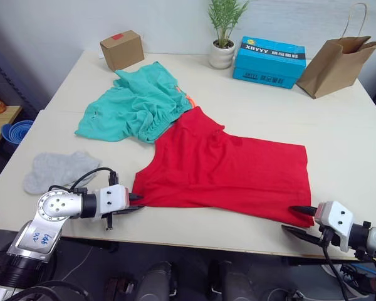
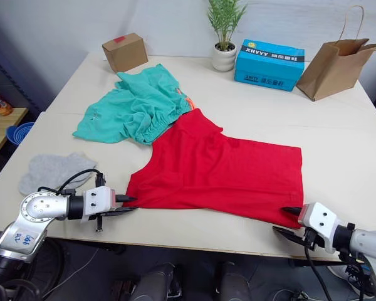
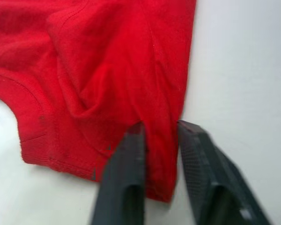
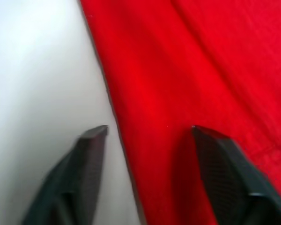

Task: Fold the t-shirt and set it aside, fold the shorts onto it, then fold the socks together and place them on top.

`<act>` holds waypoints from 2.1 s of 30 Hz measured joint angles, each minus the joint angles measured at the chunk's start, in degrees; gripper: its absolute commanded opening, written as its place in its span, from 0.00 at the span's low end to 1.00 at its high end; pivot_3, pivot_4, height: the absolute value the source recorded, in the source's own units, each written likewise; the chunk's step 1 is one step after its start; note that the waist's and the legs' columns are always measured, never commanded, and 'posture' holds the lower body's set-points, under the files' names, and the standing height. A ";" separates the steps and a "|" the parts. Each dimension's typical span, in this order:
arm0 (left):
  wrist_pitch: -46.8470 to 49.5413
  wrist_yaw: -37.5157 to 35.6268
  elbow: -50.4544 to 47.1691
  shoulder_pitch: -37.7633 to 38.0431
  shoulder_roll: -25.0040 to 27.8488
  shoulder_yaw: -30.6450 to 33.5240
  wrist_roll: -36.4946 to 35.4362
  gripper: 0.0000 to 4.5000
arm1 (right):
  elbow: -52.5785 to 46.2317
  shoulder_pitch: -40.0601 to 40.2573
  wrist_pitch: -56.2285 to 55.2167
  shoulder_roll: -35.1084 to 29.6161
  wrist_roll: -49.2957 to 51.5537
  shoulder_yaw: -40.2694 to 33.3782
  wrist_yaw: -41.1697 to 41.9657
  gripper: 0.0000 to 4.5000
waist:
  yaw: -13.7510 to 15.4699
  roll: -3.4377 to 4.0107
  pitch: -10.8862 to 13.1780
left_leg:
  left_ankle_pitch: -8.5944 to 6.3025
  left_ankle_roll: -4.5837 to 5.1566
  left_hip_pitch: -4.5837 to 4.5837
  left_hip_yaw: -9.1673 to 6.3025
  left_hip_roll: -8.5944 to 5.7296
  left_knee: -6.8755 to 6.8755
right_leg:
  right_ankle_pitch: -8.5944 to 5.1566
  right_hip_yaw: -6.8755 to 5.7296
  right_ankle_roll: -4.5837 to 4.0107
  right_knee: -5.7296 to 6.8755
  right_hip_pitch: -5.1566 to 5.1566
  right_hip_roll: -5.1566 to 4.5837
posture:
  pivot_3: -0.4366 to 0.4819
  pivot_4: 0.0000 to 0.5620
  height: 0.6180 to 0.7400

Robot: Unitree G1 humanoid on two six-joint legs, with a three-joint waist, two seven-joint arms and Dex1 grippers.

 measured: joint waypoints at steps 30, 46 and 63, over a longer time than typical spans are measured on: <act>14.03 -4.53 -15.19 18.30 3.33 10.01 -13.89 0.17 | -3.64 16.51 3.95 1.55 9.21 -7.22 7.56 0.14 | -0.18 -0.03 0.01 | -0.25 0.00 -0.06 -0.04 0.08 -0.05 | -0.25 -0.01 -0.02 -0.08 -0.05 0.03 | 0.48 0.27 1.00; 32.56 -13.79 -11.69 12.03 13.92 18.87 -27.61 0.99 | -9.63 16.28 24.55 -1.24 22.38 -18.58 9.07 1.00 | -0.06 0.08 0.08 | -0.26 -0.07 -0.17 -0.08 0.08 -0.09 | -0.30 -0.08 -0.10 -0.09 -0.15 0.04 | 0.48 0.27 1.00; 39.24 -1.86 23.84 -39.45 -7.03 -2.38 -17.29 0.99 | 39.99 -47.79 12.13 -2.59 1.21 5.09 2.47 1.00 | -0.46 -0.17 0.25 | 0.73 -0.20 -0.40 0.22 -0.05 0.04 | -0.14 -0.16 0.00 0.46 -0.36 0.29 | 0.48 0.27 1.00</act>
